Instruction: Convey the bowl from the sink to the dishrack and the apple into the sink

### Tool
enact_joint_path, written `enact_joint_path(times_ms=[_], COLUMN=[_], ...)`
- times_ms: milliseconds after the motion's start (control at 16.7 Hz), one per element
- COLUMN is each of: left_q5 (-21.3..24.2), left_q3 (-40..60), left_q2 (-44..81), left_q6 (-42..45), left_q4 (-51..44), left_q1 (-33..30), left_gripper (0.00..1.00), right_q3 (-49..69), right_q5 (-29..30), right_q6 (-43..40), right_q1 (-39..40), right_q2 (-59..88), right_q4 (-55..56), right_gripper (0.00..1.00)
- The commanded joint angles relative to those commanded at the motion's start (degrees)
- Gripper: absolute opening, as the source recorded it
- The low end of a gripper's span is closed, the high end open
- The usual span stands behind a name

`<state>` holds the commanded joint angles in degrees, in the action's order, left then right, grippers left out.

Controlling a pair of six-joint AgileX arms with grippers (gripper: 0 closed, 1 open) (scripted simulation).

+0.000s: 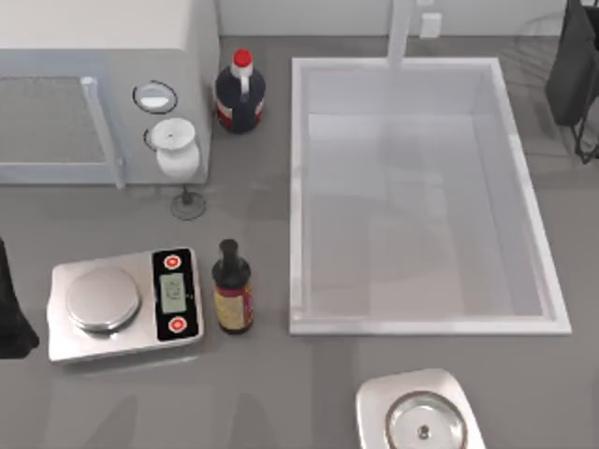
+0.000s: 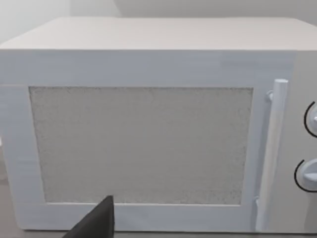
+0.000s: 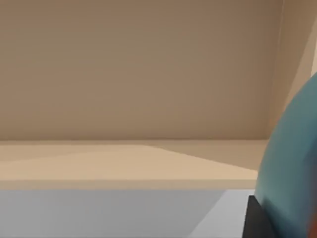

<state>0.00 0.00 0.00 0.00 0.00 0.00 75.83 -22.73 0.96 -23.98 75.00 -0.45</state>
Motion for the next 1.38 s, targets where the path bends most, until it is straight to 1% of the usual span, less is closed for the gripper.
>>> enact_joint_path(times_ms=[240, 420, 600, 900, 1020, 1200, 1380], left_q5=[0.0, 0.0, 0.0, 0.0, 0.0, 0.0, 0.0], left_q3=[0.0, 0.0, 0.0, 0.0, 0.0, 0.0, 0.0], left_q2=[0.0, 0.0, 0.0, 0.0, 0.0, 0.0, 0.0], left_q6=[0.0, 0.0, 0.0, 0.0, 0.0, 0.0, 0.0], left_q4=[0.0, 0.0, 0.0, 0.0, 0.0, 0.0, 0.0], left_q1=[0.0, 0.0, 0.0, 0.0, 0.0, 0.0, 0.0], left_gripper=[1.0, 1.0, 1.0, 1.0, 1.0, 1.0, 1.0], right_q3=[0.09, -1.25, -4.42, -12.45, -15.73, -19.19, -19.76], right_q5=[0.2, 0.43, 1.43, 4.31, 5.47, 6.65, 6.84], right_q6=[0.07, 0.0, -0.06, -0.04, -0.03, -0.03, -0.03], right_q1=[0.21, 0.93, 2.07, 4.34, 5.25, 6.25, 6.4], right_q2=[0.39, 3.36, 9.18, 20.34, 23.94, 27.44, 27.96], right_q4=[0.0, 3.91, 13.19, 34.32, 41.1, 46.82, 47.61], right_gripper=[0.0, 0.0, 0.0, 0.0, 0.0, 0.0, 0.0])
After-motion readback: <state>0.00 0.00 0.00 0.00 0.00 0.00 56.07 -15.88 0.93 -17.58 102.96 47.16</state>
